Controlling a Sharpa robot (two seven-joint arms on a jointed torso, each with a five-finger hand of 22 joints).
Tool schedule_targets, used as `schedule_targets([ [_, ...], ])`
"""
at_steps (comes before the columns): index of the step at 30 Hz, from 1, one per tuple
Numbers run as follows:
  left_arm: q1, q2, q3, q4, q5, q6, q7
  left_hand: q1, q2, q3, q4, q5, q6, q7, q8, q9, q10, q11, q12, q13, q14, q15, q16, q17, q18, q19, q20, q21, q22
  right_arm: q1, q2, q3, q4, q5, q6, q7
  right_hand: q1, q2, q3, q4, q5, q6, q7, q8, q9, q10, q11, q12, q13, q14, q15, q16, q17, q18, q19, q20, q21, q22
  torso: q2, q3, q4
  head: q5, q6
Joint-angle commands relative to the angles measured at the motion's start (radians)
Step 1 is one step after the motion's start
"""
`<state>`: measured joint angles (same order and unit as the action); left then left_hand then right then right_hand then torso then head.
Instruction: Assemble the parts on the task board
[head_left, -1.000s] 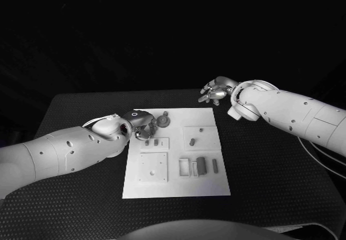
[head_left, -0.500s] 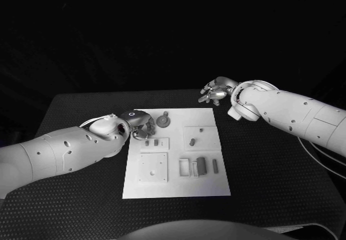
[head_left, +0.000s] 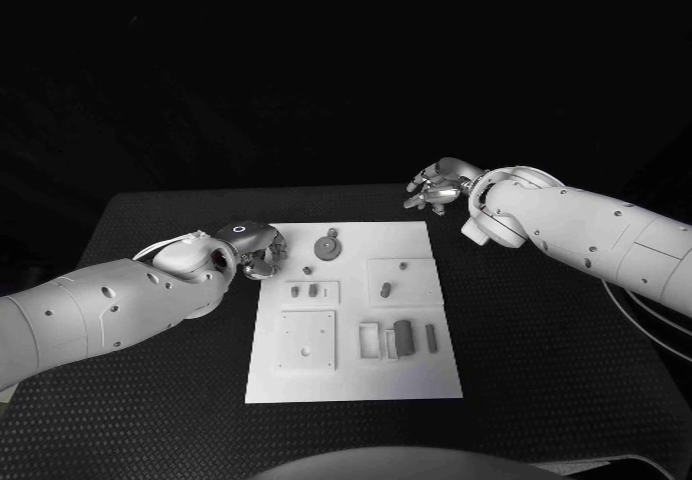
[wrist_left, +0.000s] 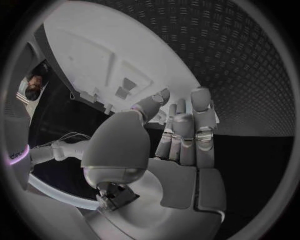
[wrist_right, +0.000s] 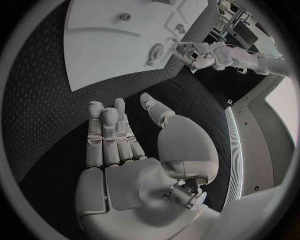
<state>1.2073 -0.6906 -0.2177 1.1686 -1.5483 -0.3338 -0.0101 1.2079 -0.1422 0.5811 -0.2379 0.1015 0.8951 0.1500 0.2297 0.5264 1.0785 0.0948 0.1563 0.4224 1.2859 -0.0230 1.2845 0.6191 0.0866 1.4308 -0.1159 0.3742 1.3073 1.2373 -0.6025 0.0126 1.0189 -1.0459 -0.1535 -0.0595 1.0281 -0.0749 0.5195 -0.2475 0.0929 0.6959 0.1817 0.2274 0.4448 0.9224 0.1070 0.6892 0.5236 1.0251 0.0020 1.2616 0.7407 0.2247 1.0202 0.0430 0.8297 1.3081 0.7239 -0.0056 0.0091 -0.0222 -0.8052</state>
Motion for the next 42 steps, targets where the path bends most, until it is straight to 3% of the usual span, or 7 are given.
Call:
schedule_targets([
  [1, 0.002, -0.006, 0.013, -0.001, 0.043, -0.048, 0.028, -0.004, -0.013, 0.006, 0.014, 0.003, 0.005, 0.005, 0.007, 0.001, -0.006, -0.004, 0.012, 0.003, -0.035, -0.001, -0.031, -0.016, 0.082, -0.033, 0.005, -0.024, 0.009, -0.001, -0.011, -0.004, 0.018, -0.054, -0.027, 0.066, 0.010, 0.002, 0.002, -0.009, 0.003, 0.019, 0.034, 0.011, 0.003, -0.010, -0.003, -0.009, -0.008, -0.001, -0.007, 0.004, -0.001, 0.037, -0.001, -0.004, 0.000, 0.019, 0.000, 0.0003, 0.0006, -0.003, 0.006],
  [9, 0.003, -0.056, 0.063, 0.058, 0.184, -0.039, 0.069, -0.047, -0.050, 0.017, 0.051, -0.029, -0.011, 0.017, 0.012, 0.000, -0.060, 0.018, 0.033, 0.002, -0.183, 0.024, -0.260, -0.108, 0.029, -0.208, 0.050, -0.202, -0.105, -0.001, -0.081, -0.062, 0.131, -0.193, -0.044, 0.077, 0.020, 0.001, 0.015, -0.027, 0.002, 0.060, 0.032, 0.040, 0.013, -0.009, 0.008, -0.199, -0.155, 0.010, 0.004, 0.003, -0.008, 0.037, 0.006, -0.005, 0.004, 0.017, 0.000, 0.0006, -0.0025, -0.015, 0.017],
  [13, 0.008, -0.077, 0.083, 0.086, 0.315, -0.033, 0.091, -0.072, -0.061, 0.000, 0.056, -0.044, -0.019, 0.012, 0.018, 0.003, -0.079, 0.035, 0.036, -0.008, -0.243, 0.045, -0.367, -0.135, 0.006, -0.277, 0.071, -0.289, -0.175, -0.006, -0.110, -0.074, 0.175, -0.270, -0.060, 0.077, 0.027, -0.003, 0.018, -0.030, 0.002, 0.070, 0.027, 0.049, 0.016, 0.010, 0.013, -0.257, -0.199, 0.012, 0.008, 0.003, -0.010, 0.037, 0.008, -0.005, 0.002, 0.016, 0.000, 0.0003, 0.0012, -0.011, 0.021],
  [21, 0.027, -0.111, 0.085, 0.119, 0.691, -0.020, 0.175, -0.093, -0.024, -0.036, 0.036, -0.042, -0.008, 0.016, 0.042, 0.010, 0.033, 0.008, 0.069, -0.025, -0.271, 0.053, -0.533, -0.137, -0.026, -0.358, 0.083, -0.310, -0.309, -0.011, -0.159, -0.117, 0.267, -0.321, -0.170, 0.102, 0.064, -0.007, 0.022, -0.036, 0.002, 0.122, 0.012, 0.081, 0.037, 0.099, -0.008, -0.278, -0.222, 0.042, -0.013, 0.005, -0.016, 0.037, 0.037, -0.016, 0.011, 0.016, -0.002, 0.0014, 0.0004, -0.004, 0.031],
  [29, 0.041, -0.137, 0.086, 0.146, 0.984, 0.011, 0.255, -0.094, -0.003, -0.045, 0.008, -0.039, -0.022, 0.011, 0.038, 0.000, 0.010, 0.021, -0.007, -0.072, -0.302, 0.078, -0.627, -0.111, -0.055, -0.411, 0.087, -0.311, -0.375, -0.026, -0.176, -0.155, 0.324, -0.458, -0.150, 0.036, 0.067, -0.010, 0.019, -0.034, 0.003, 0.159, -0.005, 0.102, 0.058, 0.156, -0.027, -0.279, -0.221, 0.068, -0.031, -0.013, -0.028, 0.037, 0.054, -0.024, 0.006, 0.011, -0.006, 0.0006, -0.0026, 0.001, 0.033],
  [35, 0.042, -0.132, 0.085, 0.151, 1.024, 0.032, 0.259, -0.097, 0.002, -0.050, 0.001, -0.038, -0.022, 0.023, 0.042, -0.003, -0.014, 0.052, -0.045, -0.096, -0.303, 0.087, -0.666, -0.083, -0.066, -0.420, 0.084, -0.309, -0.405, -0.040, -0.162, -0.160, 0.323, -0.509, -0.150, 0.014, 0.066, -0.011, 0.019, -0.033, 0.003, 0.163, -0.007, 0.103, 0.061, 0.163, -0.028, -0.282, -0.221, 0.073, -0.033, -0.016, -0.029, 0.037, 0.057, -0.025, 0.005, 0.010, -0.003, -0.0005, -0.0011, 0.006, 0.034],
  [42, 0.042, -0.127, 0.085, 0.158, 1.011, 0.040, 0.262, -0.099, 0.005, -0.052, 0.002, -0.038, -0.012, 0.022, 0.048, -0.003, -0.012, 0.053, -0.049, -0.100, -0.305, 0.091, -0.683, -0.069, -0.069, -0.426, 0.086, -0.309, -0.416, -0.061, -0.132, -0.167, 0.302, -0.539, -0.139, -0.013, 0.063, -0.019, 0.020, -0.033, 0.003, 0.147, -0.003, 0.088, 0.057, 0.154, -0.023, -0.307, -0.231, 0.076, -0.028, -0.024, -0.032, 0.037, 0.058, -0.025, -0.001, 0.009, -0.002, 0.0000, 0.0006, 0.009, 0.032],
])
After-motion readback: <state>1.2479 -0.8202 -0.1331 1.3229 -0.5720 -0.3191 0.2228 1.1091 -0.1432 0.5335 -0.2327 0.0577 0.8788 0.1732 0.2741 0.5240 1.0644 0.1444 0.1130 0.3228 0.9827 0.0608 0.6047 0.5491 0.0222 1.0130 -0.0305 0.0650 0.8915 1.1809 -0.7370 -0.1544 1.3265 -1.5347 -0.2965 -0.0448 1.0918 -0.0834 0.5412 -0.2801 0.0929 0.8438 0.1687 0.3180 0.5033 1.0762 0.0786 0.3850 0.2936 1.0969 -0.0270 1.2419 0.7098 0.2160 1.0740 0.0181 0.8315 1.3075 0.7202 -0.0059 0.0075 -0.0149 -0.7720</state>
